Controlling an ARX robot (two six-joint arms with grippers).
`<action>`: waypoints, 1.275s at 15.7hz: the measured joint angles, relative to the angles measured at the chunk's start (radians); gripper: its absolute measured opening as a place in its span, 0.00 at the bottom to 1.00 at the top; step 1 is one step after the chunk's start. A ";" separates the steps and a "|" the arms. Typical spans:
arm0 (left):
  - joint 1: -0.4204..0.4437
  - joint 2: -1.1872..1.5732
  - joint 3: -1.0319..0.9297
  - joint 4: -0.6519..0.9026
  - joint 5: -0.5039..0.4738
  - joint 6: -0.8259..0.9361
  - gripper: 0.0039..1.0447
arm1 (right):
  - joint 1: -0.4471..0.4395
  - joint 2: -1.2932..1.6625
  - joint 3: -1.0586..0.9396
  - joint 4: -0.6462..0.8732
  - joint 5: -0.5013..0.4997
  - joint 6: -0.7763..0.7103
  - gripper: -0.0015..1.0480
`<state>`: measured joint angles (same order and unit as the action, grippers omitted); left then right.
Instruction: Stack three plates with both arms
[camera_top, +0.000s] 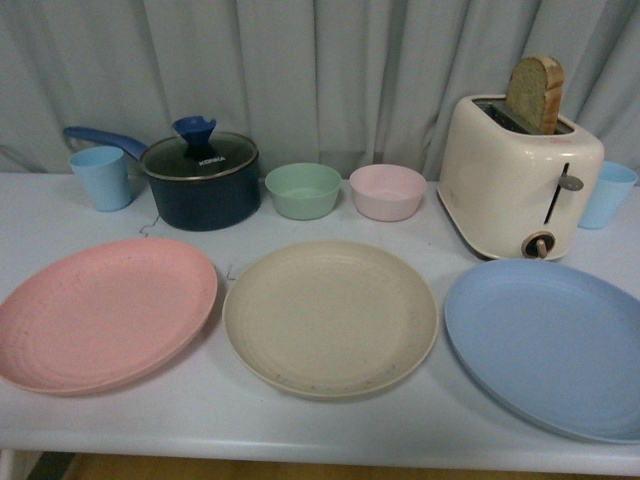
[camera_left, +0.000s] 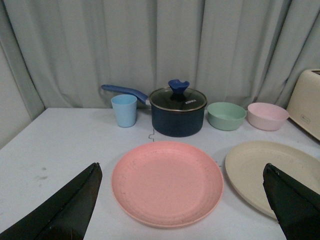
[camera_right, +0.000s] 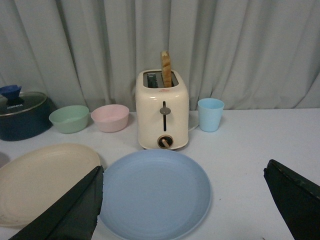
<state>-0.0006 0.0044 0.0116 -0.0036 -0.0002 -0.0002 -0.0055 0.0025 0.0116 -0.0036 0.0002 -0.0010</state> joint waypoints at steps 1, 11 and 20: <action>0.000 0.000 0.000 0.000 0.000 0.000 0.94 | 0.000 0.000 0.000 0.000 0.000 0.000 0.94; -0.034 0.042 0.043 -0.143 -0.103 0.023 0.94 | 0.000 0.000 0.000 0.001 0.000 0.000 0.94; 0.152 1.112 0.717 -0.317 -0.181 0.297 0.94 | 0.001 0.000 0.000 0.000 0.000 0.000 0.94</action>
<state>0.1513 1.1168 0.7288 -0.3202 -0.1810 0.2966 -0.0044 0.0025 0.0116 -0.0036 -0.0002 -0.0010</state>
